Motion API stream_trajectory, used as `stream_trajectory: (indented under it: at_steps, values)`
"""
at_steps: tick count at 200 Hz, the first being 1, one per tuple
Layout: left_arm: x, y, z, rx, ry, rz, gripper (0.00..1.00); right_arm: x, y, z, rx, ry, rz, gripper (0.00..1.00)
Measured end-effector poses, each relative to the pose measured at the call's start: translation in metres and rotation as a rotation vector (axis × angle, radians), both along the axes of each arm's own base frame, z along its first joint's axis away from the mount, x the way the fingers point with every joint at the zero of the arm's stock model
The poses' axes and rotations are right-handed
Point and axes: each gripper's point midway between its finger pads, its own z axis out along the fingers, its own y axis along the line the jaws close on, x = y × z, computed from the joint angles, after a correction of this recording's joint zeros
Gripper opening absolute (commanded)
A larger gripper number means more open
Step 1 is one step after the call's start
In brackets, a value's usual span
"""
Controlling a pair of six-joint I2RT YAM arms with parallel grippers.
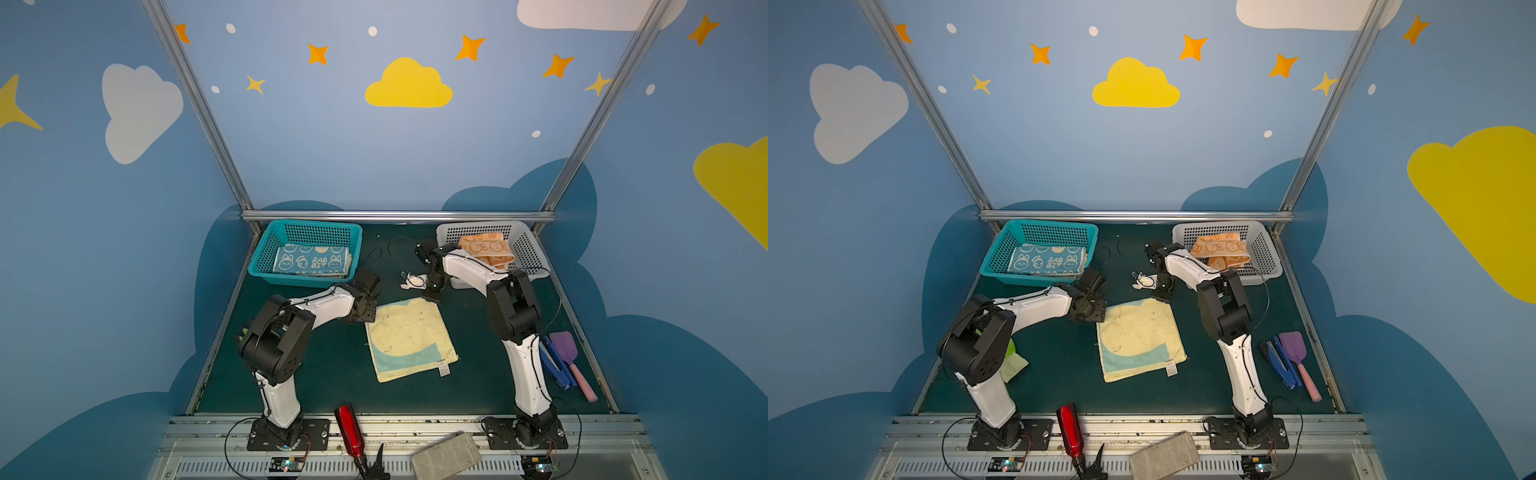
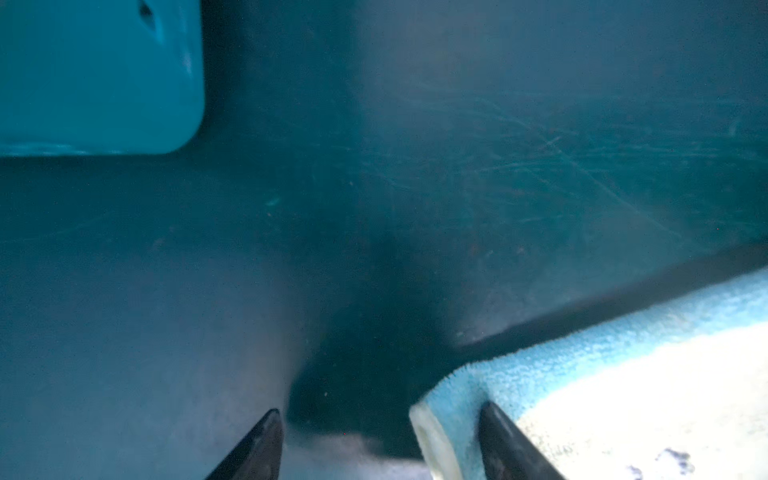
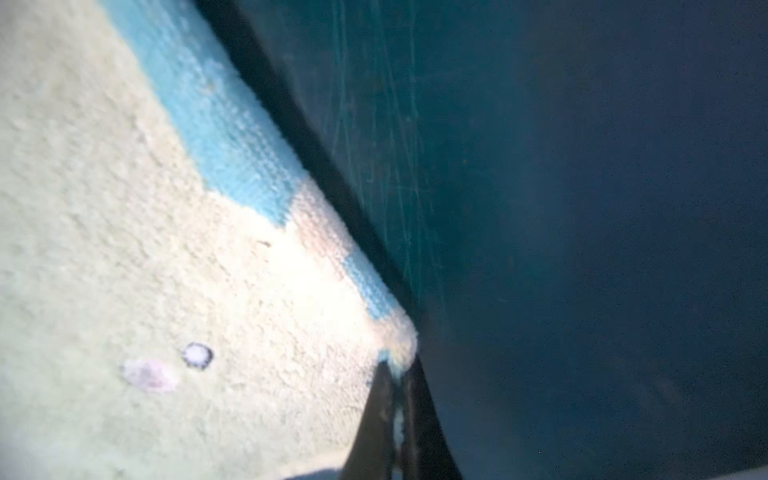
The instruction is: Fold and stack the towels
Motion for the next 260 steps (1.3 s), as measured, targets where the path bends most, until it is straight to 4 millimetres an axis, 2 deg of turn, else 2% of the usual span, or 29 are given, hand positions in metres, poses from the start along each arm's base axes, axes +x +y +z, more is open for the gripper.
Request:
stream_trajectory:
  at_steps: [41,57,94,145,232,260]
  values:
    - [-0.001,-0.013,-0.001,-0.061,0.033,-0.017,0.72,-0.001,0.002,-0.001,-0.006,-0.003,0.009,0.0]
    - [-0.001,-0.018,0.0,-0.089,0.039,-0.016,0.67,-0.001,0.002,0.0,-0.007,-0.005,0.01,0.0]
    - [0.002,-0.024,-0.001,-0.125,0.042,0.001,0.32,-0.002,0.003,-0.001,-0.011,-0.007,0.014,0.0]
    - [0.008,-0.026,-0.003,-0.141,0.045,0.021,0.04,-0.002,0.003,-0.001,-0.01,-0.009,0.011,0.0]
    - [0.005,-0.023,0.001,-0.13,0.039,0.015,0.04,-0.002,0.004,0.001,0.048,-0.039,-0.041,0.0]
    - [0.009,-0.015,0.014,-0.081,-0.012,0.007,0.04,0.002,0.008,0.007,0.102,-0.062,-0.077,0.0]
